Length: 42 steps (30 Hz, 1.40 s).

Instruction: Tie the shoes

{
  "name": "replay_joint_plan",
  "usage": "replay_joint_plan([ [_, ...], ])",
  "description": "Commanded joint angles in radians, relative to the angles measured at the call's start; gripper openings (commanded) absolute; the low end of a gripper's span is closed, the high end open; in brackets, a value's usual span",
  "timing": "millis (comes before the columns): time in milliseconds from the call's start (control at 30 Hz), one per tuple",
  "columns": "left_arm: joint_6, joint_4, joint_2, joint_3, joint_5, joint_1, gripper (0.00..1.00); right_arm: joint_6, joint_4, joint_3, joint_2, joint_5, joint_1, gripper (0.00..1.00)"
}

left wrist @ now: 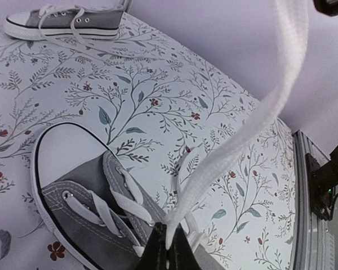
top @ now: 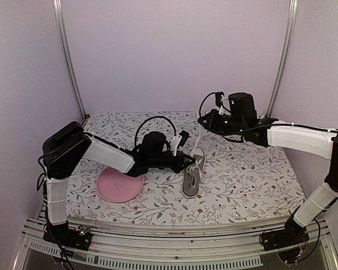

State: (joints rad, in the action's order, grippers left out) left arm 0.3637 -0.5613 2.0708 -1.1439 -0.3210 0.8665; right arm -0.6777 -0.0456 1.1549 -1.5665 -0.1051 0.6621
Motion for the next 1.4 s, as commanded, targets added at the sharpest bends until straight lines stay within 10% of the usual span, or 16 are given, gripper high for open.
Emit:
replay_joint_plan([
  [0, 0.009, -0.061, -0.038, 0.042, 0.036, -0.013, 0.0, 0.006, -0.014, 0.044, -0.049, 0.007, 0.007, 0.02],
  [267, 0.136, -0.031, -0.069, 0.085, 0.104, -0.016, 0.0, 0.089, 0.093, 0.19, -0.262, -0.009, 0.008, 0.03],
  [400, 0.191, -0.026, -0.068, 0.096, 0.094, -0.019, 0.0, 0.107, 0.123, 0.181, -0.273, -0.014, 0.008, 0.65],
  [533, 0.249, -0.003, -0.072, 0.091, 0.076, -0.033, 0.0, 0.136, 0.214, 0.117, -0.166, 0.115, 0.005, 0.84],
  [900, 0.258, 0.086, -0.09, 0.066, 0.082, -0.04, 0.0, 0.016, 0.483, -0.11, -0.077, 0.235, 0.003, 0.82],
  [1367, 0.215, 0.118, -0.094, 0.056, 0.094, -0.038, 0.0, -0.133, 0.562, -0.008, -0.297, 0.278, 0.072, 0.75],
])
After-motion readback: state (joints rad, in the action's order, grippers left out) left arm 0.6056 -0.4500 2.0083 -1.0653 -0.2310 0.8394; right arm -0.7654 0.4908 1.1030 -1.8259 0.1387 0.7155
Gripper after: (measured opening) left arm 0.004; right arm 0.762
